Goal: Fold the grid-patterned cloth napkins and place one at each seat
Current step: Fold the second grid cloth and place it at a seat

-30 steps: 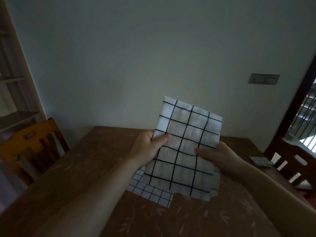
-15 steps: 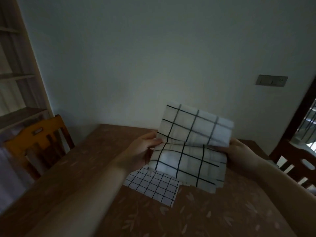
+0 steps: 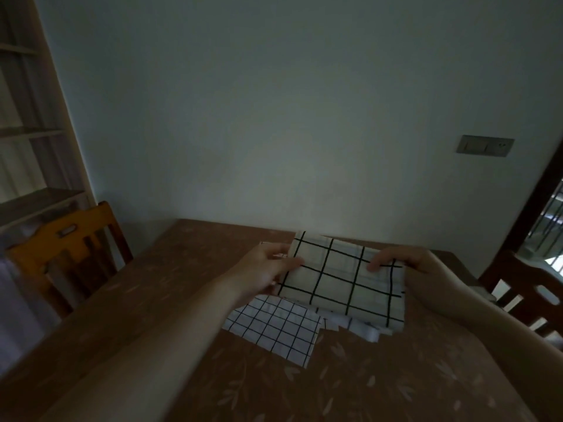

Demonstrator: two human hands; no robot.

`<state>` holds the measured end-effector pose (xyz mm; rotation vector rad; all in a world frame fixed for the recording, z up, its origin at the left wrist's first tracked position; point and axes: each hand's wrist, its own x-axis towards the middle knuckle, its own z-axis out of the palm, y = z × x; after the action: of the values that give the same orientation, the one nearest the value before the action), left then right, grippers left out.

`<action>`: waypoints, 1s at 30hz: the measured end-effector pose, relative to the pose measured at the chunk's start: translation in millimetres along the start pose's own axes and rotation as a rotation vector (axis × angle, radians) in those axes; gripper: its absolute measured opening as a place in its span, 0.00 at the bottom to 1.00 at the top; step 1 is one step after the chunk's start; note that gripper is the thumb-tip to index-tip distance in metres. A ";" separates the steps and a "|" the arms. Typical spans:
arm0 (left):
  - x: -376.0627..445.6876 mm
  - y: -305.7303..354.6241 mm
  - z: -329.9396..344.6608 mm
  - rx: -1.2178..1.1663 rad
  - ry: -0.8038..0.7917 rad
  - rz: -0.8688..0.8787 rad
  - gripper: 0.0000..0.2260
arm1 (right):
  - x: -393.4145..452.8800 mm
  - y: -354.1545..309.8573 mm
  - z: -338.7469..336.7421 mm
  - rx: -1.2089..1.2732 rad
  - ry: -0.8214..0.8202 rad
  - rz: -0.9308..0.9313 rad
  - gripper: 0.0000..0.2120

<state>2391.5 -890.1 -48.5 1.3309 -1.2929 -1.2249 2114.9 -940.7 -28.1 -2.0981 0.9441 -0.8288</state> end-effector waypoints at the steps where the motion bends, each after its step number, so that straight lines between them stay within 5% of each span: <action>1: 0.3 0.6 -0.4 0.055 0.063 0.047 0.05 | -5.5 -0.5 1.0 -0.081 -0.089 0.026 0.22; 4: -2.8 6.1 -5.4 0.231 0.106 0.166 0.06 | -13.7 1.0 9.1 -0.219 -0.326 0.118 0.24; 7: -5.2 14.1 -2.3 0.450 0.025 0.229 0.09 | -4.6 -5.6 27.9 -0.270 -0.070 0.072 0.25; 10: -4.9 21.5 6.0 0.553 -0.065 0.250 0.11 | 11.7 -19.6 44.7 -0.355 0.040 0.015 0.37; 15: -12.3 28.5 12.9 0.578 -0.217 0.281 0.11 | 25.1 -39.0 50.9 -0.250 0.167 -0.181 0.14; 23: -13.1 23.4 7.7 0.531 0.089 0.481 0.11 | 23.8 -34.1 58.1 -0.274 0.425 -0.315 0.23; 30: -15.9 29.8 7.5 0.471 0.085 0.467 0.08 | 22.6 -37.3 55.2 -0.206 0.433 -0.319 0.21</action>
<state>2380.9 -875.8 -18.7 1.2744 -1.7749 -0.5545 2182.8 -922.5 -24.1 -2.3327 0.9545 -1.4465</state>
